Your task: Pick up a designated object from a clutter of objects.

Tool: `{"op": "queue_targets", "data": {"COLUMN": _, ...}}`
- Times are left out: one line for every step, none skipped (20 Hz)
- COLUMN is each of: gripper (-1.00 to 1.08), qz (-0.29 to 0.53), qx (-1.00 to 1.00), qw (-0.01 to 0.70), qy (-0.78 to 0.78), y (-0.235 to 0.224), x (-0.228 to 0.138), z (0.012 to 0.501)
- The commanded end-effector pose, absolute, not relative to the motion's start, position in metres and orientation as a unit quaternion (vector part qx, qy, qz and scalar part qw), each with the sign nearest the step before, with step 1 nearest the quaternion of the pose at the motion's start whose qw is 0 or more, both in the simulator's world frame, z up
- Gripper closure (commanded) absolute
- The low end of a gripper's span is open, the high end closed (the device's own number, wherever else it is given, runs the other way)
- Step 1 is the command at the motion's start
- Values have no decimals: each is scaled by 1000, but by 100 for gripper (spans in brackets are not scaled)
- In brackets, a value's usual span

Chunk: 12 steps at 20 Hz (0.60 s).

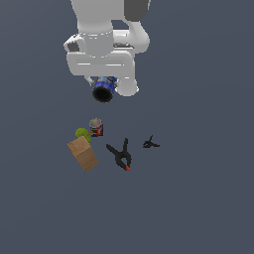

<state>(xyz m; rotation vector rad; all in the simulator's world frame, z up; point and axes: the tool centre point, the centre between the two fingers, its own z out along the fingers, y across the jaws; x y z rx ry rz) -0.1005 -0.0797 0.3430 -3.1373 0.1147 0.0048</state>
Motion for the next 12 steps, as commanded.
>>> {"op": "queue_targets", "data": {"gripper": 108, "qz": 0, "qx": -999, "qw": 1, "qy": 36, "y": -89, "x": -96, "z": 366}}
{"op": "queue_targets", "data": {"gripper": 108, "qz": 0, "qx": -999, "qw": 0, "qy": 36, "y": -92, "x": -95, "z": 374}}
{"op": "queue_targets", "data": {"gripper": 108, "qz": 0, "qx": -999, "qw": 0, "qy": 36, "y": -95, "x": -93, "z": 381}}
{"op": "queue_targets", "data": {"gripper": 108, "qz": 0, "qx": -999, "qw": 0, "qy": 36, "y": -98, "x": -92, "z": 388}}
{"op": "queue_targets", "data": {"gripper": 108, "qz": 0, "qx": -999, "qw": 0, "qy": 36, "y": -101, "x": -91, "z": 394}}
{"op": "queue_targets", "data": {"gripper": 108, "qz": 0, "qx": -999, "qw": 0, "qy": 36, "y": -103, "x": -89, "z": 400}}
{"op": "queue_targets", "data": {"gripper": 108, "qz": 0, "qx": -999, "qw": 0, "qy": 36, "y": -106, "x": -88, "z": 405}}
{"op": "queue_targets", "data": {"gripper": 108, "qz": 0, "qx": -999, "qw": 0, "qy": 36, "y": -108, "x": -87, "z": 409}}
{"op": "queue_targets", "data": {"gripper": 108, "qz": 0, "qx": -999, "qw": 0, "qy": 36, "y": -109, "x": -86, "z": 414}}
{"op": "queue_targets", "data": {"gripper": 108, "qz": 0, "qx": -999, "qw": 0, "qy": 36, "y": -111, "x": -85, "z": 417}}
{"op": "queue_targets", "data": {"gripper": 108, "qz": 0, "qx": -999, "qw": 0, "qy": 36, "y": -113, "x": -84, "z": 420}}
{"op": "queue_targets", "data": {"gripper": 108, "qz": 0, "qx": -999, "qw": 0, "qy": 36, "y": -114, "x": -84, "z": 423}}
